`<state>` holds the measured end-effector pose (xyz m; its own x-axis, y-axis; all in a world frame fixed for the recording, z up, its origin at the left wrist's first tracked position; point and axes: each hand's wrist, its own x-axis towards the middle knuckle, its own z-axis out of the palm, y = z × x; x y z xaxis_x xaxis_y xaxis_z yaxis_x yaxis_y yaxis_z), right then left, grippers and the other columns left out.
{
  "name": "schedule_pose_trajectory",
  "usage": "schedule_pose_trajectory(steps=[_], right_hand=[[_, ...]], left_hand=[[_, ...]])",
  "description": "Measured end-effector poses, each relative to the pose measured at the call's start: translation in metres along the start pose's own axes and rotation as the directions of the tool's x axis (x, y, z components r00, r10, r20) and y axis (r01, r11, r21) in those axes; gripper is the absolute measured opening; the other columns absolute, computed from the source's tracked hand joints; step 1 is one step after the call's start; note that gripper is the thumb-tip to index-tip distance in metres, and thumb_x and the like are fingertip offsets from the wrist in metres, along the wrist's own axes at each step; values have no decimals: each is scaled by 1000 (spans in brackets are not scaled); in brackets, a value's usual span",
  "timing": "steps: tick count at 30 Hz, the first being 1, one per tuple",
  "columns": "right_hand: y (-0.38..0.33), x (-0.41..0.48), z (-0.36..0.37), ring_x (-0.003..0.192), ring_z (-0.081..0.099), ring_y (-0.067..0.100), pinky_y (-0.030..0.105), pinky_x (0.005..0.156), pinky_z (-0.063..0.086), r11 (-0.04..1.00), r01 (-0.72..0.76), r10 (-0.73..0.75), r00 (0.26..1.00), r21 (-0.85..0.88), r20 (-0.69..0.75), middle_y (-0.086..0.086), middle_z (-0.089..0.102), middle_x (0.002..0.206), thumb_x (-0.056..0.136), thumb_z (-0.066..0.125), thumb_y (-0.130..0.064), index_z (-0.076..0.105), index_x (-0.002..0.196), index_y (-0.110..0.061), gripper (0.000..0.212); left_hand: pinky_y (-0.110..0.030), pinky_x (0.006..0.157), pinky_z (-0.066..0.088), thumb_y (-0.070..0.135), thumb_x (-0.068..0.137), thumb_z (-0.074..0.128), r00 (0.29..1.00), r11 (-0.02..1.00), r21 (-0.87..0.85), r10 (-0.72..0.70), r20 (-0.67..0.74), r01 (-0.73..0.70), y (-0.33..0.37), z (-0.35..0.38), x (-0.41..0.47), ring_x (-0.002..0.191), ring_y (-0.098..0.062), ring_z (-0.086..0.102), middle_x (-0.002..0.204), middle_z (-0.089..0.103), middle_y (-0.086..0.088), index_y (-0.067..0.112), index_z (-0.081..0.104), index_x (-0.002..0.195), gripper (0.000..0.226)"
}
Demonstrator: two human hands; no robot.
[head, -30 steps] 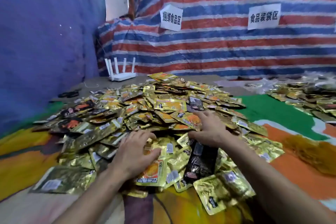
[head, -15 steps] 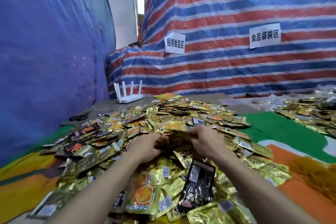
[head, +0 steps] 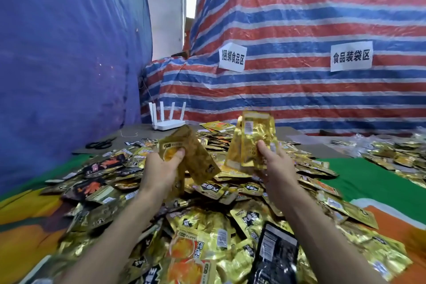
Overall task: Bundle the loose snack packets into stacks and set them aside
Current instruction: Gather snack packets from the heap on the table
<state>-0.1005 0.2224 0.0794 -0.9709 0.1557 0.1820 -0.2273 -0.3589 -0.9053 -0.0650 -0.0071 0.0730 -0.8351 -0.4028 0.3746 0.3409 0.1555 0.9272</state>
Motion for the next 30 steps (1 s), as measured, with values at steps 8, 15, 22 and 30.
schedule_pose_trajectory(steps=[8,15,22,30], right_hand=[[38,-2,-8,78,75,33,59,66,61,981,-170,170,985,91,15,13,73,112,96,65,-15,38,152,-18,62],[31,-2,-17,96,72,33,58,69,61,938,-215,220,975,272,11,5,69,110,100,58,-9,35,153,-22,60],[32,-20,2,95,74,34,57,79,60,978,-149,131,984,148,125,11,74,114,98,60,-12,52,140,-19,43],[47,-53,25,104,69,25,40,89,58,959,185,-128,957,-213,259,6,72,109,103,49,-15,70,106,-24,23]], left_hand=[[-33,62,59,19,83,77,995,986,-164,-24,100,41,-18,-17,-5,78,-23,75,91,76,-7,13,64,104,25],[-34,61,59,32,69,79,917,959,-189,-128,379,212,-15,2,-14,74,-32,74,81,76,-12,6,68,97,39],[-38,71,59,30,72,75,879,865,-376,-140,455,332,-2,46,-29,78,-26,75,89,77,-12,6,66,106,43],[-28,61,58,19,60,83,982,846,-508,-82,172,160,-23,63,-41,80,-18,75,98,74,-8,26,39,124,78]])
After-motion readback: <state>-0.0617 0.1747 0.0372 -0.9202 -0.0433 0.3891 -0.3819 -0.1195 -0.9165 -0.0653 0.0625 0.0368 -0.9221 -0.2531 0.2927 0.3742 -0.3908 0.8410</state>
